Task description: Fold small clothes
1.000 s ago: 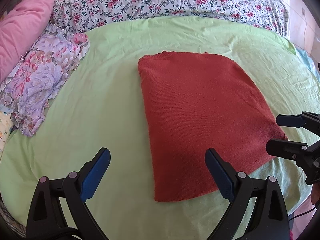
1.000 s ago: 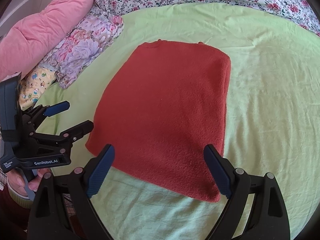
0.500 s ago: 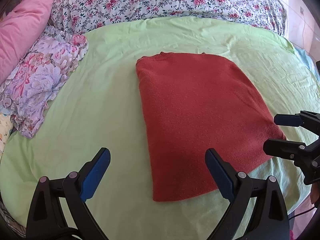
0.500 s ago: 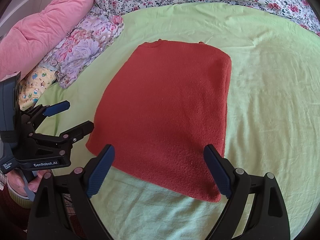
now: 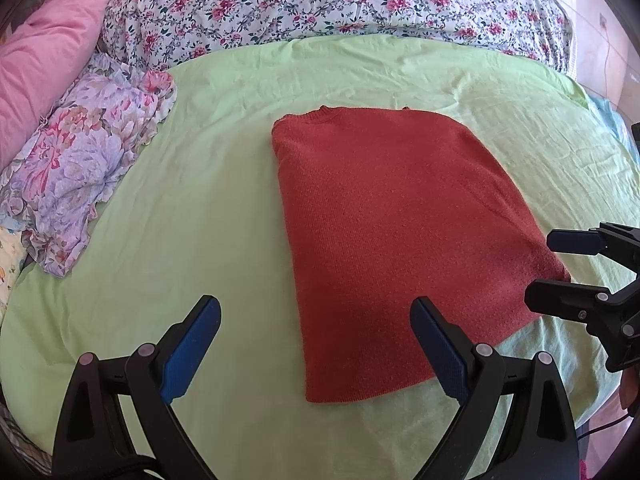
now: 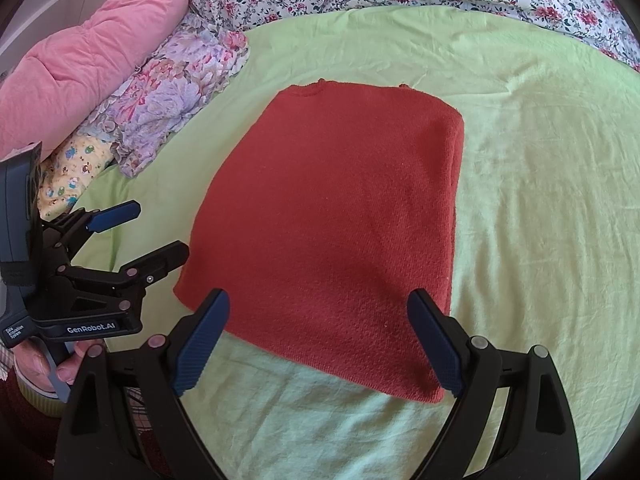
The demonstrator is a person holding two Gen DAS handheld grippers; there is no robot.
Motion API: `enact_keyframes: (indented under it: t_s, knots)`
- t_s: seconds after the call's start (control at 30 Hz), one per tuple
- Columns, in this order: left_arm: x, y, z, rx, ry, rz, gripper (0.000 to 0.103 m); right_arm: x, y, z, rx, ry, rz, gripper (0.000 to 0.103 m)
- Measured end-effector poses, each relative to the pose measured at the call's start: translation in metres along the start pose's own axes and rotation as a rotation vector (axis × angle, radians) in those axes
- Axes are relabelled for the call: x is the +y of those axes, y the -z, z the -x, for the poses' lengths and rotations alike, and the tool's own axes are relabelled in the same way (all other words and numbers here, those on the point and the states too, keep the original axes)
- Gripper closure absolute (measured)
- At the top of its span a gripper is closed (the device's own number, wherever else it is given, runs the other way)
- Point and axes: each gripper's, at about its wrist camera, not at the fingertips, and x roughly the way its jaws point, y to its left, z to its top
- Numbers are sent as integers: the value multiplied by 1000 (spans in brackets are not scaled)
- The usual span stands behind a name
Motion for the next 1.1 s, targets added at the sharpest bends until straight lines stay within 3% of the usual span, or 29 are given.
enact_keyframes:
  t_s: [1.1]
  knots:
    - [0, -2, 0, 1, 0, -5, 7, 3, -3, 1, -2, -2, 2, 12]
